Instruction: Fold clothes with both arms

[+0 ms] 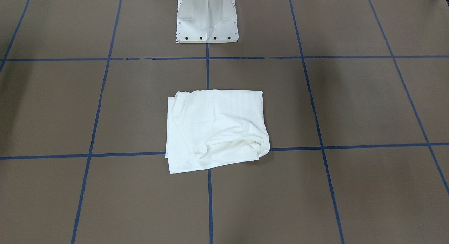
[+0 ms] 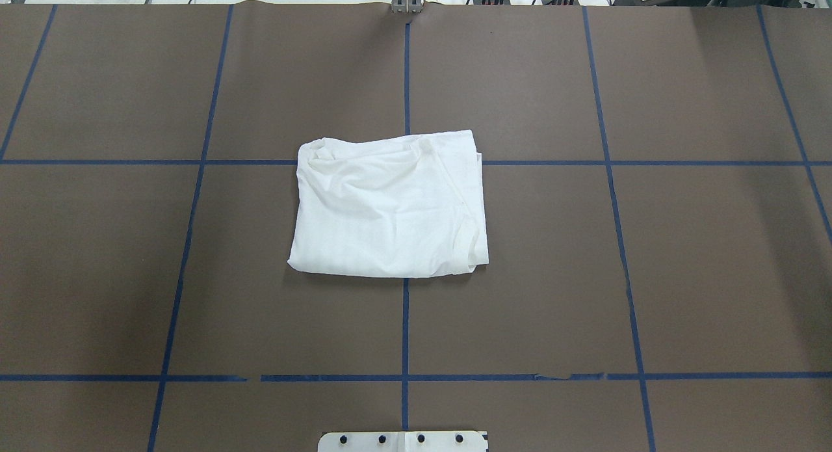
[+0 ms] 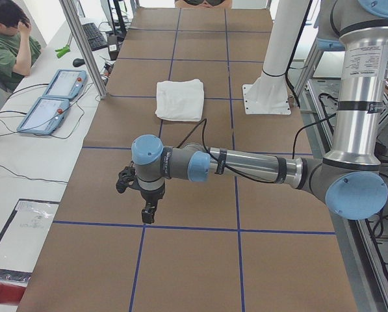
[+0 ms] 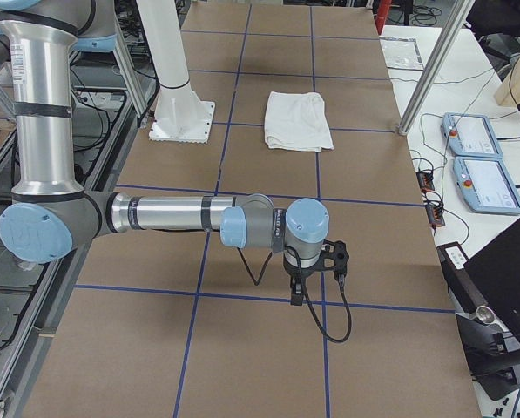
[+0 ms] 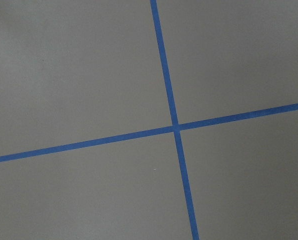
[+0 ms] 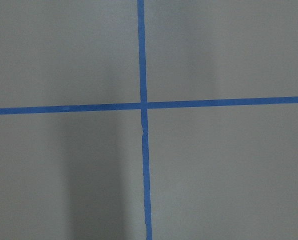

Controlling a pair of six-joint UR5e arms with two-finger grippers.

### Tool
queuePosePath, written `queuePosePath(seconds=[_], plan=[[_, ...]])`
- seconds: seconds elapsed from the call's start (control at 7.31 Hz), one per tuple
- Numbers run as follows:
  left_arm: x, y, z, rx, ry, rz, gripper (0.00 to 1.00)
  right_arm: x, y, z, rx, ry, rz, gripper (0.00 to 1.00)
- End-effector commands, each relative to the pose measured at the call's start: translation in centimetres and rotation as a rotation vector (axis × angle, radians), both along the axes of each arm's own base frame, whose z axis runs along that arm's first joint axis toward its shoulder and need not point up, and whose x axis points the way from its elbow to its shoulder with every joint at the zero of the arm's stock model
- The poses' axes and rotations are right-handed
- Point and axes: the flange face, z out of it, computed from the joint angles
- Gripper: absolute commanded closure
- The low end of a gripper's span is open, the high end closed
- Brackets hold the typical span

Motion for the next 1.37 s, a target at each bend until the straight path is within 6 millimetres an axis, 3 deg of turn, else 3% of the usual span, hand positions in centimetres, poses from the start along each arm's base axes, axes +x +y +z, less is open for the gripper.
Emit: queuePosePath(seconds=[0.0,0.82,1.23], plan=[[-0.01,0.29,0.85,-0.009,0.000,0.001,0.00,-0.10,0.98,-2.19,-0.043,-0.003,0.057,0.00],[0.08,0.26,0.97,-0.025,0.003,-0.009,0.00,-0.20,0.77,-1.97,-0.038,-0.008,0.054,0.00],[0.10,0.01,0.60,-0.095,0.013,-0.107,0.00,-0.21,0.77,-2.20,-0.033,-0.010,0.054,0.00]])
